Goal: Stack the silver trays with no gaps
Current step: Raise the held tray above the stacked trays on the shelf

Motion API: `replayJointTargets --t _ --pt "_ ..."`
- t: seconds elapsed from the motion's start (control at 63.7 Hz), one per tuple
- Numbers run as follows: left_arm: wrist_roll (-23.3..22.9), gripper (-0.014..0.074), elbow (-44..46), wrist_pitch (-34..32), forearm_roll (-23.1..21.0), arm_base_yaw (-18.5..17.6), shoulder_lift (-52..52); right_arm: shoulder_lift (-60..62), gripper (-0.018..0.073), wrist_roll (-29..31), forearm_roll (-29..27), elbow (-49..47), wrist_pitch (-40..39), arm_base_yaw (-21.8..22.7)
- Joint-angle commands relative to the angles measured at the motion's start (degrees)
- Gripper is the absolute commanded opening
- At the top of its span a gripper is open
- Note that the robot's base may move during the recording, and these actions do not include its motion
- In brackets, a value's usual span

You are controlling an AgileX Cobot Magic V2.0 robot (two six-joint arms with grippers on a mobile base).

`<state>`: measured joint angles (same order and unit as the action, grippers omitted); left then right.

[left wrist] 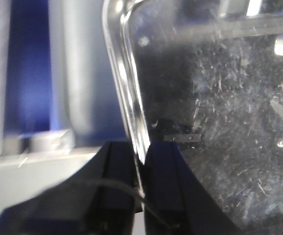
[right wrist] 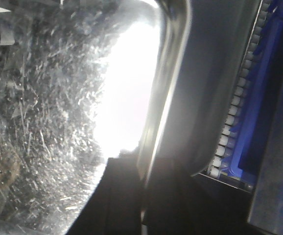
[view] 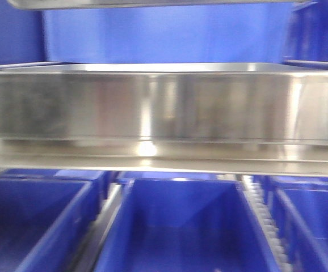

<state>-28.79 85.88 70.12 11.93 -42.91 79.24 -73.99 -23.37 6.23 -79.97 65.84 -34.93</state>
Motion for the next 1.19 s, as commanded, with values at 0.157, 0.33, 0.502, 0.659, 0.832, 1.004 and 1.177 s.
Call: replayJointTargets --t 0.157,0.33,0.502,0.659,0.832,1.004,1.177 --pt "1.65 -0.0048 1.27 4.48 2.34 -0.24 -1.72 1.91 0.0056 1.62 2.63 -1.84 -3.19 0.13" --pt "1.65 -0.0048 1.27 4.48 2.34 -0.24 -1.72 1.91 0.0056 1.62 2.63 -1.84 -3.19 0.13" --pt "1.65 -0.0048 1.27 4.48 2.34 -0.24 -1.72 1.91 0.0056 1.62 2.63 -1.84 -3.19 0.13" --pt "1.65 -0.0048 1.27 4.48 2.34 -0.24 -1.72 1.91 0.0056 1.62 2.63 -1.84 -3.19 0.13" --pt "1.65 -0.0048 1.27 4.48 2.34 -0.24 -1.72 1.91 0.0056 1.62 2.63 -1.84 -3.19 0.13" --pt "1.65 -0.0048 1.27 4.48 2.34 -0.24 -1.72 1.91 0.0056 1.62 2.63 -1.84 -3.19 0.13" --pt "1.65 -0.0048 1.27 4.26 2.34 -0.24 -1.72 1.91 0.0056 1.62 2.63 -1.84 -3.33 0.13"
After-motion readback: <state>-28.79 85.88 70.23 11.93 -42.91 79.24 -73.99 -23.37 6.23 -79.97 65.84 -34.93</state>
